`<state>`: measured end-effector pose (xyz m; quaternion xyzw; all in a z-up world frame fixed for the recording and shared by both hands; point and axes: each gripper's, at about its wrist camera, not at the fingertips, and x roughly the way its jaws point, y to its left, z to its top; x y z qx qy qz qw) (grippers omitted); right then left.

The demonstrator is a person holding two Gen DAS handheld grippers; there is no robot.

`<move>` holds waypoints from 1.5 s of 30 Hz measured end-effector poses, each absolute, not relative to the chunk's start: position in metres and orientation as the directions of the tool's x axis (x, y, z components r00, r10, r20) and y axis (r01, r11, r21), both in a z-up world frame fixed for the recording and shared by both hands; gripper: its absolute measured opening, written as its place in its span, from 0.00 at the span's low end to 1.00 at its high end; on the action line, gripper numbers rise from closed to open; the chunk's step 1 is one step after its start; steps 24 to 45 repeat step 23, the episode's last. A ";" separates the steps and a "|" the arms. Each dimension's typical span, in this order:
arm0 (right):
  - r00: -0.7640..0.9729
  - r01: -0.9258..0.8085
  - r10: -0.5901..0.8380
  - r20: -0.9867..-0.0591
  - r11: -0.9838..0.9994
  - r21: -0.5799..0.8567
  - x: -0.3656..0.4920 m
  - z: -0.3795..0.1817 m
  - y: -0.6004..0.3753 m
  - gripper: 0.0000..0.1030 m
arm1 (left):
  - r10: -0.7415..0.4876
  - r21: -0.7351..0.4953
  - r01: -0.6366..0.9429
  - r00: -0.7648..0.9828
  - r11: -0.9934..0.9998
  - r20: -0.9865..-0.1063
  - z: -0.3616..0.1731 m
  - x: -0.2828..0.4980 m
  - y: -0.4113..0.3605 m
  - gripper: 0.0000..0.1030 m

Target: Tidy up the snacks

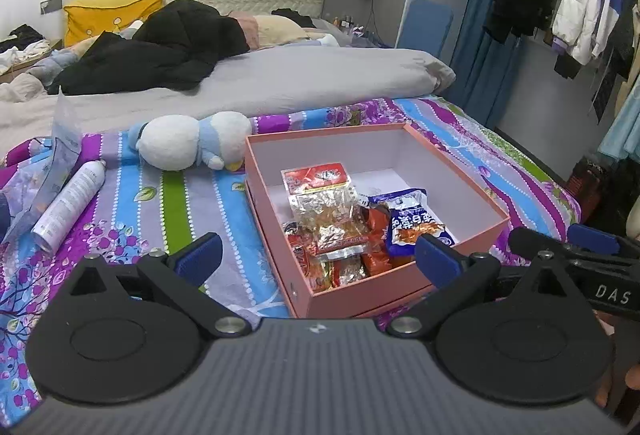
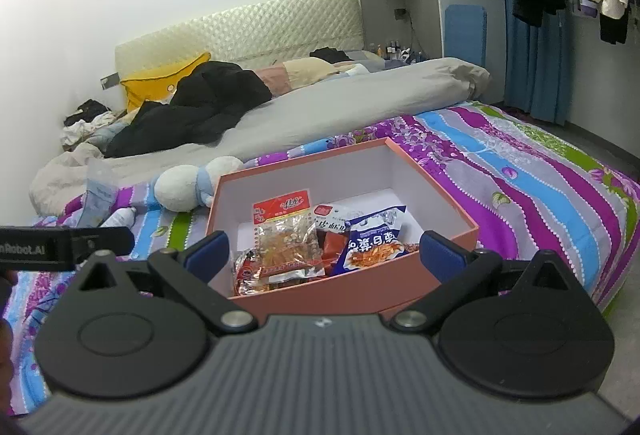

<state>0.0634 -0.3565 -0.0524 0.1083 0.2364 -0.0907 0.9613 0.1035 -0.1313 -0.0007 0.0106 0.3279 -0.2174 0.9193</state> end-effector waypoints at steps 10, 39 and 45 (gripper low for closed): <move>0.878 0.211 -0.123 -0.462 0.967 0.143 0.062 -0.048 -0.344 1.00 | -0.392 -0.133 0.399 0.688 0.907 -0.611 -0.002 0.099 -0.118 1.00; 0.877 0.212 -0.114 -0.467 0.964 0.163 0.061 -0.051 -0.346 1.00 | -0.387 -0.120 0.404 0.685 0.907 -0.617 0.001 0.100 -0.123 1.00; 0.877 0.212 -0.114 -0.467 0.964 0.163 0.061 -0.051 -0.346 1.00 | -0.387 -0.120 0.404 0.685 0.907 -0.617 0.001 0.100 -0.123 1.00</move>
